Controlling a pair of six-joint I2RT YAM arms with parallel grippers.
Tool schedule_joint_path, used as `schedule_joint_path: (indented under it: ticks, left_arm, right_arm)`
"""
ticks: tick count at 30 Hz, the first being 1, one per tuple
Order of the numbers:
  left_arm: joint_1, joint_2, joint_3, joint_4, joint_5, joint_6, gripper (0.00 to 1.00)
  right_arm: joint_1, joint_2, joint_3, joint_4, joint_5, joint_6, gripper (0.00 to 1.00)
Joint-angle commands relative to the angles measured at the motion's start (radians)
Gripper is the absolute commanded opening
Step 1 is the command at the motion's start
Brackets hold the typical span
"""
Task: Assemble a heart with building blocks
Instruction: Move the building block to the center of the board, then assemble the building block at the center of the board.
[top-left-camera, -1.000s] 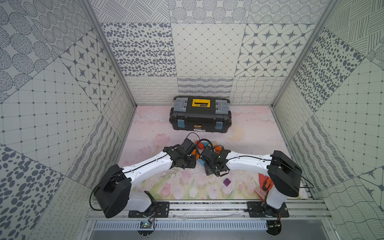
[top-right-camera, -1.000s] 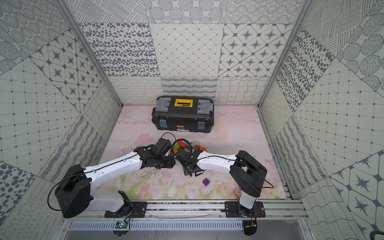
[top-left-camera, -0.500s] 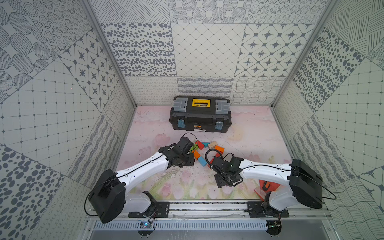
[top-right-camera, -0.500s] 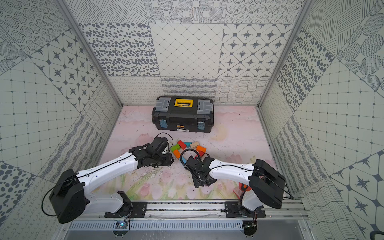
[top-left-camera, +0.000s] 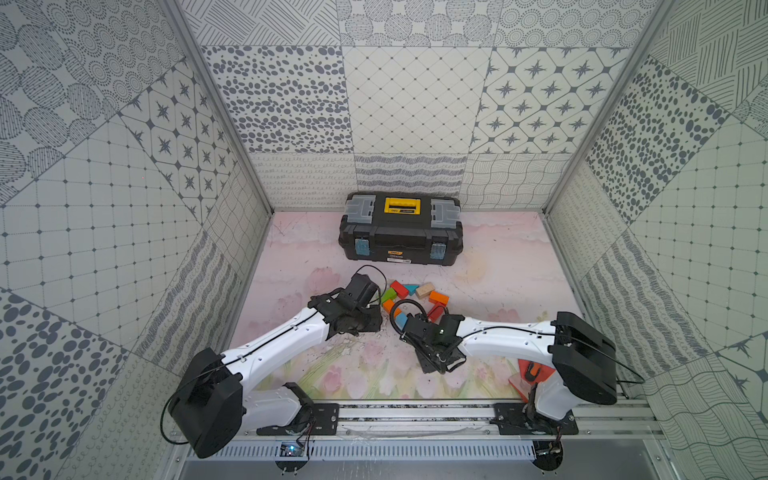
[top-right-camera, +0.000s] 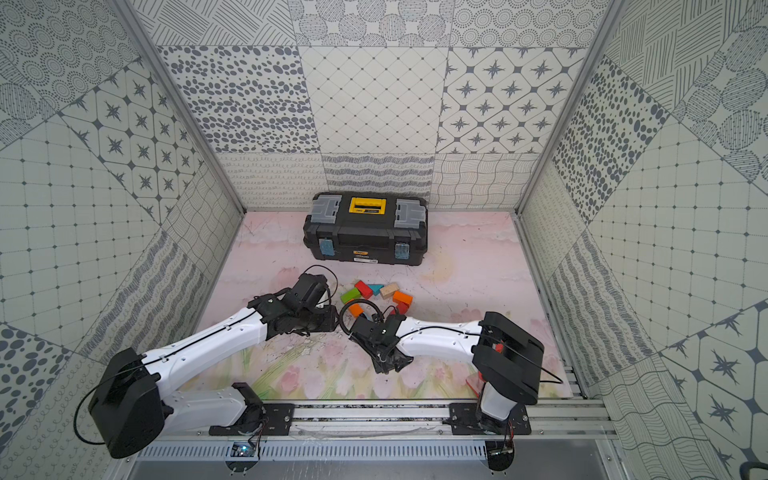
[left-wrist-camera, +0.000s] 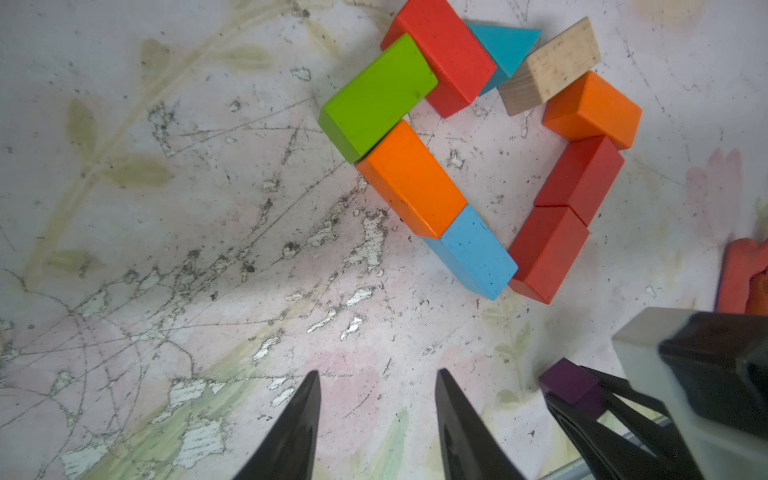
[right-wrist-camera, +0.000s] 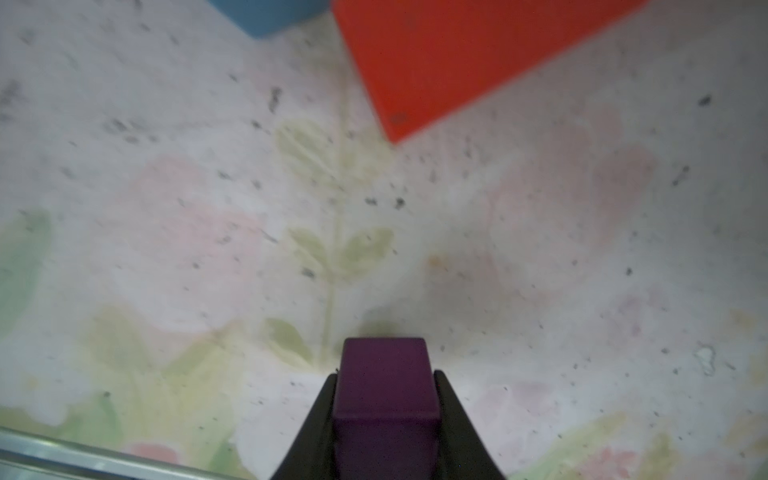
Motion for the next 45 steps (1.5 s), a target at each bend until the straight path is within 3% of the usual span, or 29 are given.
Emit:
schedule_joint_path:
  ticks: [1, 3, 7, 11, 32, 45]
  left_arm:
    - [0.016, -0.012, -0.009, -0.016, -0.005, 0.018, 0.45]
    - [0.018, -0.018, -0.020, -0.012, -0.001, 0.014, 0.45]
    - [0.022, -0.019, -0.032, -0.006, 0.013, 0.013, 0.44]
    - [0.021, -0.019, -0.039, -0.005, 0.014, 0.016, 0.44]
    - [0.023, -0.015, -0.039, -0.011, 0.013, 0.022, 0.44]
    - [0.024, -0.015, -0.032, -0.016, 0.009, 0.026, 0.44]
  right_arm:
    - [0.005, 0.092, 0.100, 0.004, 0.055, -0.012, 0.26]
    - [0.004, 0.137, 0.148, -0.030, 0.090, -0.012, 0.35]
    - [0.014, 0.141, 0.165, -0.056, 0.102, 0.006, 0.67]
    - [0.043, 0.093, 0.143, -0.079, 0.119, 0.055, 0.77]
    - [0.004, 0.108, 0.094, -0.022, 0.123, 0.087, 0.60]
    - [0.007, 0.116, 0.103, 0.005, 0.081, 0.096, 0.30]
